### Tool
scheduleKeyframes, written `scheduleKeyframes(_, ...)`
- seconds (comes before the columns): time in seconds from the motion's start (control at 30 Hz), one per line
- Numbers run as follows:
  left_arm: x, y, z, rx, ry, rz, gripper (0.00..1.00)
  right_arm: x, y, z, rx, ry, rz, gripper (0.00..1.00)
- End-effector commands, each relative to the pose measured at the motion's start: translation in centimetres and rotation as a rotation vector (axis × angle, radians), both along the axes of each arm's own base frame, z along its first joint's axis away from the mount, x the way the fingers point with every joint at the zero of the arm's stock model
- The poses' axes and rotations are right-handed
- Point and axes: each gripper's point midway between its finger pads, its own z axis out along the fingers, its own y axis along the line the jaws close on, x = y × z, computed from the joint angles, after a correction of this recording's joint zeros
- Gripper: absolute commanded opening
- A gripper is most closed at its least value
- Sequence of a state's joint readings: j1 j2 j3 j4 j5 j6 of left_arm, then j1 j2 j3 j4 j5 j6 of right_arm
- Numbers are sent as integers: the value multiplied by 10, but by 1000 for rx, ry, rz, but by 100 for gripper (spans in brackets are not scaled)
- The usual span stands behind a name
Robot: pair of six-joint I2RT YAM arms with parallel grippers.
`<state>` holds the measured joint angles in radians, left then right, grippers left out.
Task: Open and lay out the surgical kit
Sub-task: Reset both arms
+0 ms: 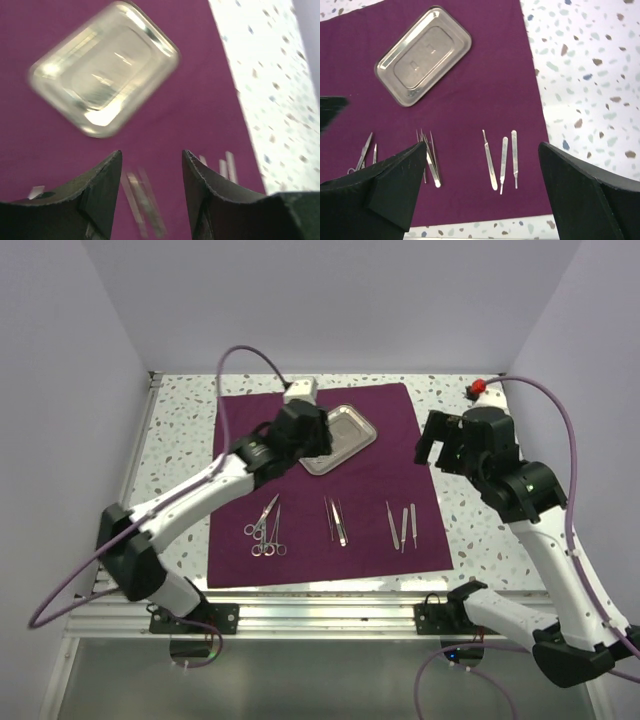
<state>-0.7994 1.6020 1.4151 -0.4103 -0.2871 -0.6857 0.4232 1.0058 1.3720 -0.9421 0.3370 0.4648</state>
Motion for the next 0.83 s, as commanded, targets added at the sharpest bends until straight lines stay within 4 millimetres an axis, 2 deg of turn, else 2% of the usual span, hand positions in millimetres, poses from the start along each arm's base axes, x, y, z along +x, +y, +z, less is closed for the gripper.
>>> scheduleKeyframes(0.0,-5,90,21,351,-221,67,54,16,13,20,-17,-77,94,97)
scheduleKeyframes(0.03,-2,110,28,446,-289,92,54,20,17,26,-8,-109,107,98)
scheduleKeyframes(0.07,-8,126,41,461,-342,116,54,21,20,28,-7,-122,130,97)
scheduleKeyframes(0.1,-14,141,22,525,-340,114,54,23,23,27,-5,-131,140,98)
scheduleKeyframes(0.13,-11,152,32,554,-396,130,57,25,28,33,15,-158,164,98)
scheduleKeyframes(0.17,-17,161,44,534,-442,136,61,26,30,34,20,-166,172,98)
scheduleKeyframes(0.23,-17,174,46,508,-482,140,69,29,35,36,33,-174,185,99)
scheduleKeyframes(0.27,-20,180,57,465,-514,149,70,29,36,36,35,-170,189,98)
scheduleKeyframes(0.3,-20,185,57,450,-522,152,75,29,36,37,40,-172,189,98)
scheduleKeyframes(0.4,-15,197,69,417,-542,166,79,30,37,35,43,-158,183,98)
scheduleKeyframes(0.47,-9,202,62,439,-506,160,79,29,36,34,41,-152,185,98)
scheduleKeyframes(0.67,7,204,67,420,-491,133,79,23,33,36,24,-166,199,98)
scheduleKeyframes(0.7,10,208,69,418,-489,145,79,23,39,38,29,-174,230,98)
scheduleKeyframes(0.77,15,209,66,417,-476,139,79,23,36,37,12,-165,226,98)
scheduleKeyframes(0.8,18,216,67,415,-477,157,79,23,34,37,7,-168,217,98)
